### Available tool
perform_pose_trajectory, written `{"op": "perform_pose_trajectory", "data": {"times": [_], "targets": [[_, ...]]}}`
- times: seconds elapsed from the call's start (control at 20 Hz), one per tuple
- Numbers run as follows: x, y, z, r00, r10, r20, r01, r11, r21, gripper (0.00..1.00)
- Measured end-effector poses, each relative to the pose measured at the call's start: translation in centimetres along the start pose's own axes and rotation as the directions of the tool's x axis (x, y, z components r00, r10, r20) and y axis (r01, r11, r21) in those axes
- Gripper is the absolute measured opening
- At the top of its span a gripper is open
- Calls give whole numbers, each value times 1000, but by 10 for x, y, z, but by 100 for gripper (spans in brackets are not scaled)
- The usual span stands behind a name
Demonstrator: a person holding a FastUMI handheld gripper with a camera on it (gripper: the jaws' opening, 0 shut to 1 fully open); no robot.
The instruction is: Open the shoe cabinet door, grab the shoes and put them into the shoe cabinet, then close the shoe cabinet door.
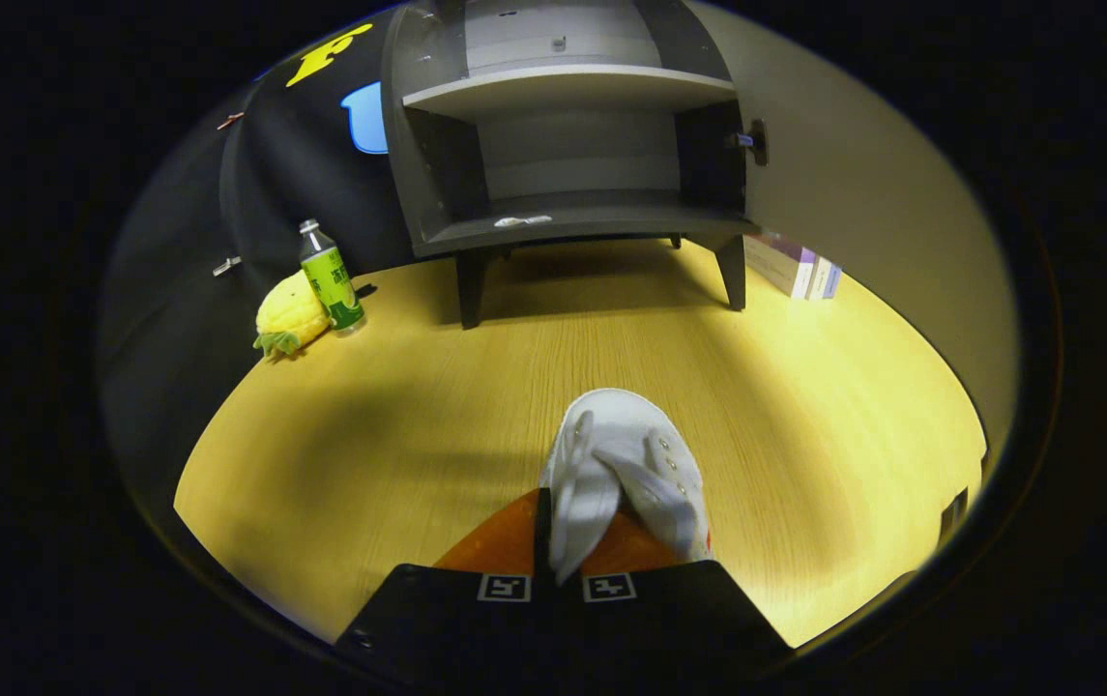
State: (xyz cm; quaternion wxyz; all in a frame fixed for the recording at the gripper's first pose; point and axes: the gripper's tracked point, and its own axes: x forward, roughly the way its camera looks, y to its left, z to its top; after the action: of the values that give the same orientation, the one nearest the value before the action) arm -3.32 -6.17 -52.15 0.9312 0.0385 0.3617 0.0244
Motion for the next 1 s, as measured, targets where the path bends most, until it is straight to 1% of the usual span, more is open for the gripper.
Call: {"op": "perform_pose_trajectory", "data": {"times": [0.1,0.2,0.3,0.45,0.6,0.75,0.9,1.0], "targets": [[-16,-2,28,1000,1,21,-1,1000,-11,5],[-34,0,67,998,0,63,0,1000,5,5],[-53,-1,111,993,-22,113,21,1000,6,5],[-81,4,176,980,-48,195,47,999,14,5],[-98,14,234,964,-48,262,44,999,23,5],[-97,20,286,950,-36,310,30,999,25,5],[-79,19,326,946,-20,322,8,999,39,5],[-64,12,351,946,-29,321,16,999,44,5]]}}
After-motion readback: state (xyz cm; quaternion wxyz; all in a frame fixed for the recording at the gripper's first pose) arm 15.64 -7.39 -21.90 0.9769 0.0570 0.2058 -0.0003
